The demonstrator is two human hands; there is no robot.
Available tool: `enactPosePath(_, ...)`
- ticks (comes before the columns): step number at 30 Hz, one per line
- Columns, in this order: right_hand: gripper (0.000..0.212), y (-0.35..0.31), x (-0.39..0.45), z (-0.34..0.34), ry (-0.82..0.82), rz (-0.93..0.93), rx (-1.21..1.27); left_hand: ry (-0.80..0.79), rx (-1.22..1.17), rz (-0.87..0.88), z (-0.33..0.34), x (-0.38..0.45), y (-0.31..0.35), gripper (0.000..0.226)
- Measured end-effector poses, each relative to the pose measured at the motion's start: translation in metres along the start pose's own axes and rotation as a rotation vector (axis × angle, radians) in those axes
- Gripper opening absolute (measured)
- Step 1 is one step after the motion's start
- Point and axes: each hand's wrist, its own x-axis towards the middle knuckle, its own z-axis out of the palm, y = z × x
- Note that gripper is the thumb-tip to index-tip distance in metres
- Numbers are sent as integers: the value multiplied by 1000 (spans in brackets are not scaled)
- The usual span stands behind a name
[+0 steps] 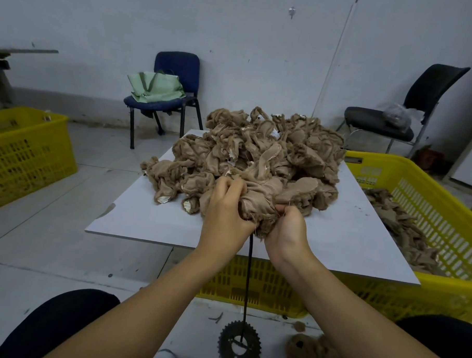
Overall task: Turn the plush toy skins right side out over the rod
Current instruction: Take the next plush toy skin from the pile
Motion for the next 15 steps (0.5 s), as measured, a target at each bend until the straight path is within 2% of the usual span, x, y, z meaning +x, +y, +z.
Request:
enactPosePath(2, 41, 0, 0, 0, 2, 18, 31, 37, -43, -10, 2, -6, 4, 59)
enactPosePath(5, 42, -1, 0, 1, 9, 48, 72, 140, -142, -179, 7, -14, 10, 70)
enactPosePath(8, 44, -2, -1, 5, 17, 61, 85, 217, -193, -280, 10, -15, 13, 69)
enactPosePath(10, 46, -3, -1, 7, 29, 58, 64, 219, -198, -265, 9, -14, 14, 64)
enactPosePath(12, 46, -4, -1, 7, 42, 59, 47, 180, -180, -176, 9, -15, 14, 59)
enactPosePath(15, 44, -3, 0, 4, 42, 65, 30, 100, -132, -58, 11, -17, 13, 66)
